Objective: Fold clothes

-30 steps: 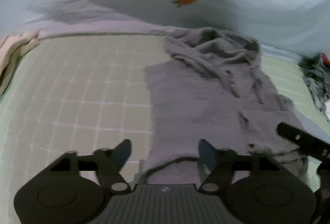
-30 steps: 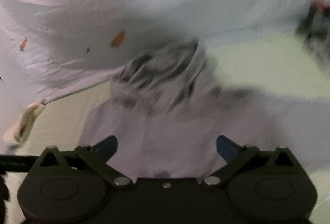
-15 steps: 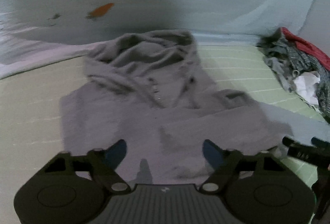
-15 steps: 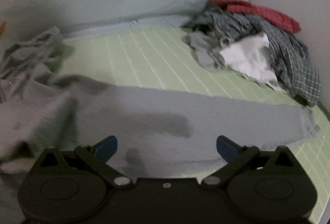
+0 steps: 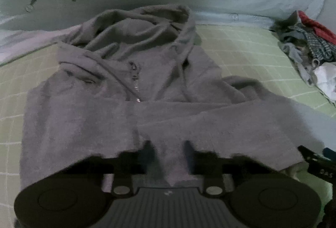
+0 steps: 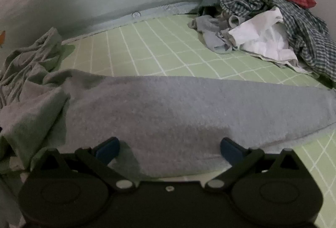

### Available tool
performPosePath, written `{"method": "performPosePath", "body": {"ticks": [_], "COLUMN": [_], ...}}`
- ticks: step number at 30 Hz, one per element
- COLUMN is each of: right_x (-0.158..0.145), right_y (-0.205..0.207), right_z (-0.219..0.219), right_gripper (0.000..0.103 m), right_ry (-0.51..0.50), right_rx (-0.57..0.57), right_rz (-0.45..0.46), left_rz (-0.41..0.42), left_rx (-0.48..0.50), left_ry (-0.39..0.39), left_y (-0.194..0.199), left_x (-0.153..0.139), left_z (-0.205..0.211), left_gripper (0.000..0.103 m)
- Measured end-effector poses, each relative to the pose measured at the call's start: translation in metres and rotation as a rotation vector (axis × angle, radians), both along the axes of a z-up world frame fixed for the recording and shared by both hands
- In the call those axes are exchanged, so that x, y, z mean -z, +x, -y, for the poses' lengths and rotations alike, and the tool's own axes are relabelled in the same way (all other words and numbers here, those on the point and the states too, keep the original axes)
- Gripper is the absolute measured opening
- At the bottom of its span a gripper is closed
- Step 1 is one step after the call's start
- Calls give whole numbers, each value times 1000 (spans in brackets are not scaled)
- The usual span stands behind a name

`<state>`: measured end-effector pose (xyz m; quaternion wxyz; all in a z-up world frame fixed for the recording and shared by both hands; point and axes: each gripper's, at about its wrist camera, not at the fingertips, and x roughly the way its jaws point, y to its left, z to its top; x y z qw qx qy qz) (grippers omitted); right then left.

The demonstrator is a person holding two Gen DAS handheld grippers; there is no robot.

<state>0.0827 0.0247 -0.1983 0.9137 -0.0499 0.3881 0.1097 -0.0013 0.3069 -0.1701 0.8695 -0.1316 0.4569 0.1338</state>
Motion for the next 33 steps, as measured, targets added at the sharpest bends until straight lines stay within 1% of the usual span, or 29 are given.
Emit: {"method": "performPosePath", "body": {"ticks": [2, 5, 7, 10, 14, 17, 18, 20, 21, 23, 24, 26, 28, 33], "right_x": [1, 3, 5, 8, 10, 10, 10, 11, 11, 11, 11, 10, 9, 3], "right_y": [-1, -4, -7, -11, -13, -13, -13, -13, -13, -13, -13, -12, -11, 3], "right_z": [0, 1, 2, 3, 3, 3, 3, 4, 4, 4, 4, 5, 5, 13], "right_gripper": [103, 103, 103, 103, 103, 103, 103, 103, 103, 103, 103, 103, 103, 103], "right_ry": [6, 15, 20, 28, 34, 34, 35, 35, 36, 37, 38, 42, 43, 24], "right_rx": [-4, -3, 0, 4, 6, 6, 6, 6, 7, 7, 7, 5, -1, -67], "right_rz": [14, 42, 64, 97, 121, 123, 123, 125, 124, 124, 123, 118, 109, 74], "left_rz": [4, 25, 42, 59, 76, 57, 39, -3, -25, -52, -57, -64, -71, -90], "left_rx": [-5, -8, -4, -17, -77, -137, -167, -239, -280, -327, -323, -301, -280, -227], "left_ry": [6, 27, 60, 140, 214, 287, 283, 247, 220, 189, 185, 182, 179, 171], "left_y": [-2, -8, -14, -27, -49, -63, -66, -71, -73, -79, -78, -75, -72, -65], "left_x": [0, -8, -19, -39, -60, -65, -63, -56, -51, -44, -43, -41, -39, -33], "left_z": [0, 1, 2, -2, -21, -40, -49, -66, -74, -82, -80, -72, -64, -43], "left_gripper": [5, 5, 5, 5, 5, 5, 5, 12, 18, 39, 44, 65, 74, 76]}}
